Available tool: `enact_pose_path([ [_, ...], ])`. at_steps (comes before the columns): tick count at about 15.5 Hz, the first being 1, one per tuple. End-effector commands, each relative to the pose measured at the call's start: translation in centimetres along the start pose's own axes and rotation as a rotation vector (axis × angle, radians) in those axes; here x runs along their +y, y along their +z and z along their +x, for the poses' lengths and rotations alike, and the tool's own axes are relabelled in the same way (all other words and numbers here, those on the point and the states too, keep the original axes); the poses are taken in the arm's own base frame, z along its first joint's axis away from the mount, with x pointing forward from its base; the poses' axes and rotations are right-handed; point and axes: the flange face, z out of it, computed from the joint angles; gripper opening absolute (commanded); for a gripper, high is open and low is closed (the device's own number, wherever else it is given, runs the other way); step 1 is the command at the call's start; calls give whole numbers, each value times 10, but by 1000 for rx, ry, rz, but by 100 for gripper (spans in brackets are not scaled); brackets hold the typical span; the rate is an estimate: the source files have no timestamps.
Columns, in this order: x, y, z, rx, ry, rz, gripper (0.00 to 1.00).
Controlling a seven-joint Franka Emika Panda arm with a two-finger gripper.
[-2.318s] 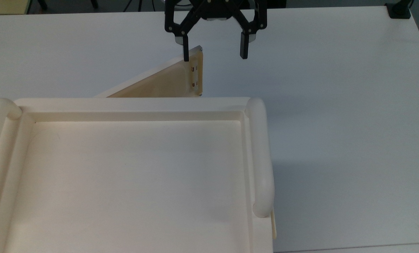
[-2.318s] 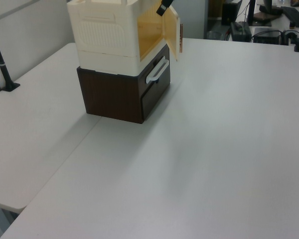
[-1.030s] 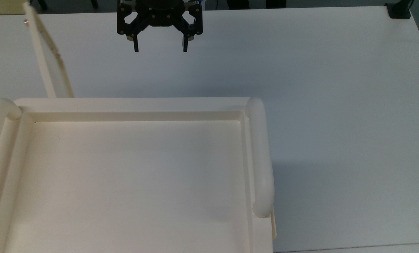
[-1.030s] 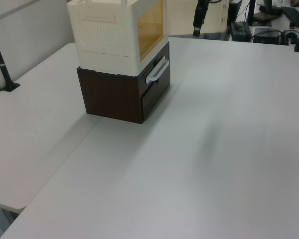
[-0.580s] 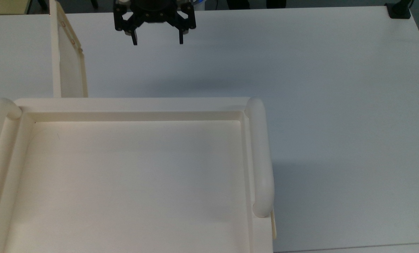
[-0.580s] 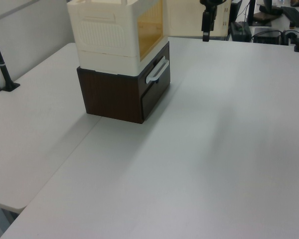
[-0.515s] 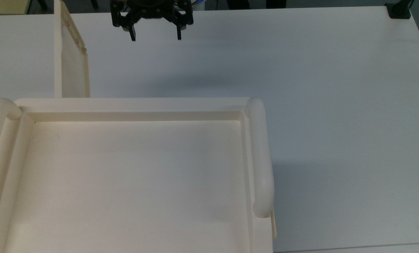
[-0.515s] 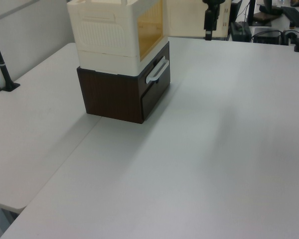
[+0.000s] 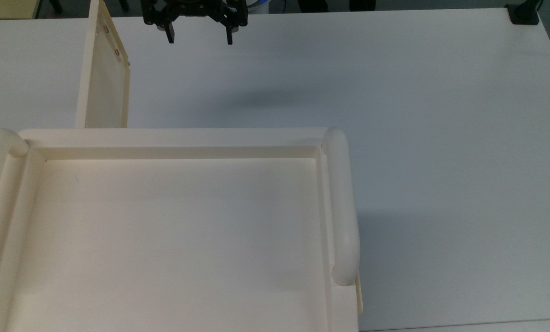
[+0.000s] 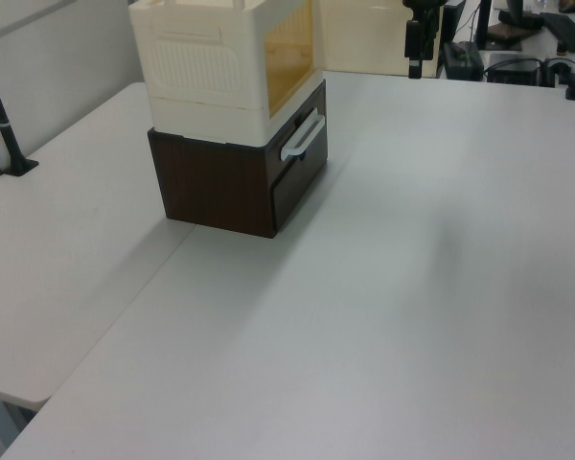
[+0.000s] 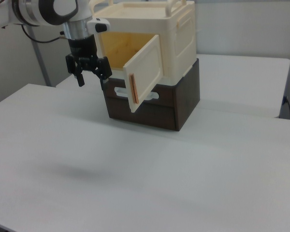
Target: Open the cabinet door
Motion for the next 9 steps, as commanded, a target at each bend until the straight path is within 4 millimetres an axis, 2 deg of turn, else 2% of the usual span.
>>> enact_pose_path([
  [1,2,-4,-6,36,28,-15,100],
  [4,5,-4,-18,29,32,-11,100],
  [9,23,-18,-37,63,76,-4,100],
])
